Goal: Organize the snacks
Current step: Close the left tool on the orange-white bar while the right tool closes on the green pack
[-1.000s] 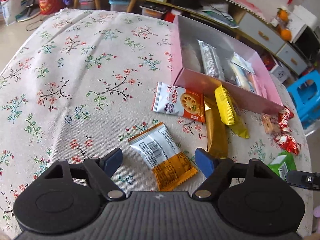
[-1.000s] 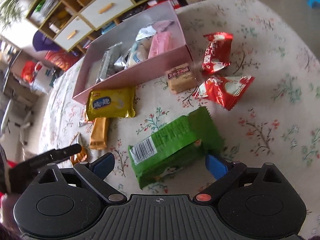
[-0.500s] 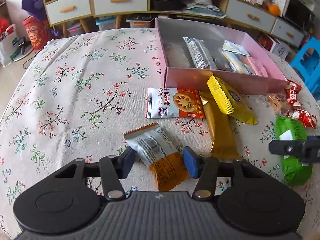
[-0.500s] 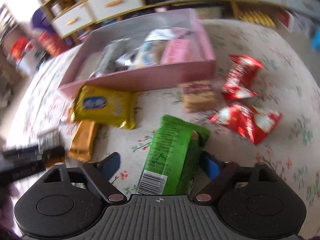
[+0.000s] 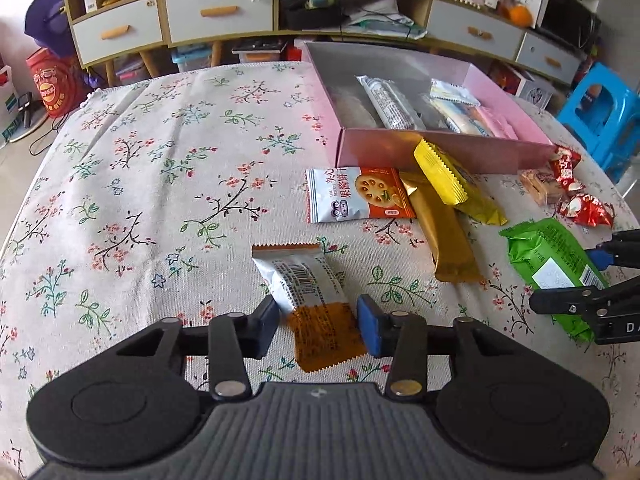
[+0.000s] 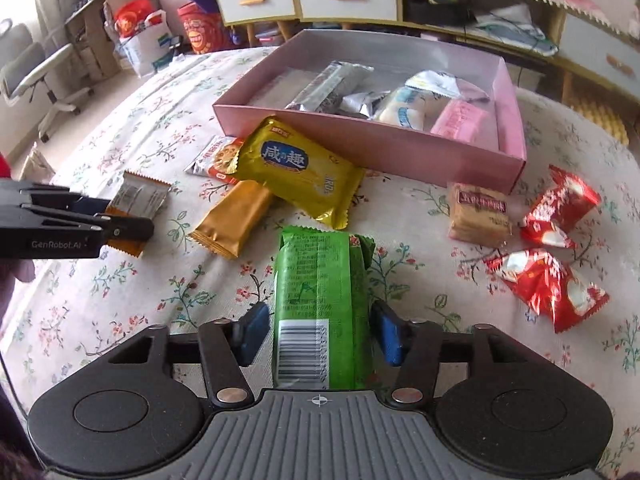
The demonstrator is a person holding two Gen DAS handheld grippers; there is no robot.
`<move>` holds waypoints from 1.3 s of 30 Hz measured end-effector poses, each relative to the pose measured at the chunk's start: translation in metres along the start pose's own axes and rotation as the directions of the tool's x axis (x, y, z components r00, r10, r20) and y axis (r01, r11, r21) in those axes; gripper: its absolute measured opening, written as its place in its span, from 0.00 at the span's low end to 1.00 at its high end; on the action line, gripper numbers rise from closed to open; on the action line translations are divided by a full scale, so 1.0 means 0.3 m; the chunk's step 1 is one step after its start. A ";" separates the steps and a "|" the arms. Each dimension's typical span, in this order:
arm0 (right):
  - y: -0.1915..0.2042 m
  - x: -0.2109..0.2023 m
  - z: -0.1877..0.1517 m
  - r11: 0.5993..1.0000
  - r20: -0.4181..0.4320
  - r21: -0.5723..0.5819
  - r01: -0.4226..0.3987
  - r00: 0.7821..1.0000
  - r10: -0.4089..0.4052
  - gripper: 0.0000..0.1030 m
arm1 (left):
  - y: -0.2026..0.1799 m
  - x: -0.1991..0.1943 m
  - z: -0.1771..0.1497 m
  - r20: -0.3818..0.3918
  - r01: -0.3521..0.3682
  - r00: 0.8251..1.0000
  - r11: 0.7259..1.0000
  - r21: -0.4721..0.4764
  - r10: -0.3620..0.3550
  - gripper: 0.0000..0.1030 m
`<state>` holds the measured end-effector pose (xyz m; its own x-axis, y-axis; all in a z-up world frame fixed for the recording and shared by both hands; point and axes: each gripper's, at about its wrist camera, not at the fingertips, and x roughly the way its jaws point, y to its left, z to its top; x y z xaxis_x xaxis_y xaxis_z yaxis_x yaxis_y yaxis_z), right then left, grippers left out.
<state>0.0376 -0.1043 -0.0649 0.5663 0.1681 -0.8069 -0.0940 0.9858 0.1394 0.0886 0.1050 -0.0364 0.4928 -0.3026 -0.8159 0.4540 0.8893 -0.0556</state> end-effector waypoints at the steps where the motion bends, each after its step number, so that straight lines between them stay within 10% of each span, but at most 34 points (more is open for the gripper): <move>1: -0.004 -0.009 -0.001 1.000 0.005 0.015 -0.010 1.000 0.009 0.63 | -0.002 -0.003 -0.004 0.005 0.001 1.000 1.000 -0.001 -0.001 0.49; 14: 0.027 -0.036 -0.101 0.997 0.075 -0.074 0.019 0.997 -0.013 0.72 | -0.037 0.005 -0.047 0.074 -0.002 0.997 1.000 -0.011 0.003 0.63; 21: 0.027 -0.008 -0.079 0.997 0.117 -0.054 0.047 0.992 -0.040 0.72 | -0.048 0.012 -0.044 0.098 -0.075 0.992 0.997 -0.025 0.077 0.43; 27: 0.036 -0.006 -0.074 0.993 0.131 -0.076 0.086 0.988 -0.075 0.43 | -0.031 0.007 -0.040 0.101 -0.099 0.990 0.994 -0.051 0.103 0.36; 39: 0.055 -0.053 -0.047 0.997 0.143 -0.057 0.048 0.989 -0.039 0.43 | 0.002 -0.029 -0.016 0.107 -0.083 0.990 0.991 -0.109 0.095 0.36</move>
<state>0.0154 -0.0906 -0.0580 0.6809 0.1269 -0.7213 -0.1128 0.9913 0.0679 0.0810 0.1097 -0.0319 0.6106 -0.2517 -0.7509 0.3275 0.9435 -0.0499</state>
